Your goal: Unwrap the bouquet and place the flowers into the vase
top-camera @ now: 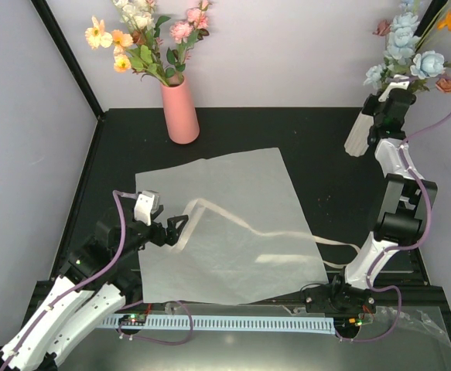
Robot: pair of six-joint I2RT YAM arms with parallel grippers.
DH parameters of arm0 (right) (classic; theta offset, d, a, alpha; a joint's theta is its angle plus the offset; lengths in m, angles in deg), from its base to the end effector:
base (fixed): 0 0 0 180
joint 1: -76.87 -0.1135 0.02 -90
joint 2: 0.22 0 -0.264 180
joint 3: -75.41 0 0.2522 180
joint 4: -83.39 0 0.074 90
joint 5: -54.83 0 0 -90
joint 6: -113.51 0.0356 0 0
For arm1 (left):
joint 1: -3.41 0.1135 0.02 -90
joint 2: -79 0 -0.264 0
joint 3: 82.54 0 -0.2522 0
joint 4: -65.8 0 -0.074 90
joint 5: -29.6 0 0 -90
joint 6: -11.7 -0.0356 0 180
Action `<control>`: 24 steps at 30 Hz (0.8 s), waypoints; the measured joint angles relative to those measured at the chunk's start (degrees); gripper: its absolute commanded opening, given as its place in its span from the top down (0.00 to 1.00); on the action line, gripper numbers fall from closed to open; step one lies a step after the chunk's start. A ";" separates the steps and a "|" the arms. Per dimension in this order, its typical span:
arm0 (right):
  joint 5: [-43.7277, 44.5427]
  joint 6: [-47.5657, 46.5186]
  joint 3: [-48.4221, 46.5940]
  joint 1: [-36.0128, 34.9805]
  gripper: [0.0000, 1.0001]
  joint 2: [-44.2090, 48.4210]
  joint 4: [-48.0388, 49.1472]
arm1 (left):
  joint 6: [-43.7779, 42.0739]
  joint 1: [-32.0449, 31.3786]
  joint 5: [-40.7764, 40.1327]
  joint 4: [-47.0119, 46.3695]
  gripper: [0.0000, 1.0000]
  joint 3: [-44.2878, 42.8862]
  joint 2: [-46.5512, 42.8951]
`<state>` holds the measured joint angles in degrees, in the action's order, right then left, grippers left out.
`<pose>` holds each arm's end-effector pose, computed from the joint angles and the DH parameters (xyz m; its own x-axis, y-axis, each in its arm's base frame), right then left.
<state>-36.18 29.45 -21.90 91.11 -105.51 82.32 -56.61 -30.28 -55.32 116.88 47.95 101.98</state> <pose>0.4340 -0.1095 0.3159 -0.1279 0.1392 -0.9820 0.2436 0.9642 0.1050 0.0833 -0.0593 0.2837 -0.5502 -0.0756 -0.8316 0.4479 0.8138 -0.3704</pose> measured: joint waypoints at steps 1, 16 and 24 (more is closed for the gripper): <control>0.00 0.26 0.15 0.00 0.95 -0.22 0.00 | 0.00 0.00 0.00 -0.02 0.01 0.00 0.00; -1.14 3.02 0.24 0.00 0.73 -0.72 -4.76 | 0.00 0.15 0.02 0.00 0.01 0.00 0.00; -1.01 3.41 -1.84 0.00 0.49 0.31 -9.81 | 0.02 0.31 0.02 0.04 0.01 0.00 0.00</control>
<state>-37.19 32.86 -23.73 91.11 -105.21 72.50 -56.58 -29.97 -55.30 116.93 47.95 101.98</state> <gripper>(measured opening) 0.426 0.990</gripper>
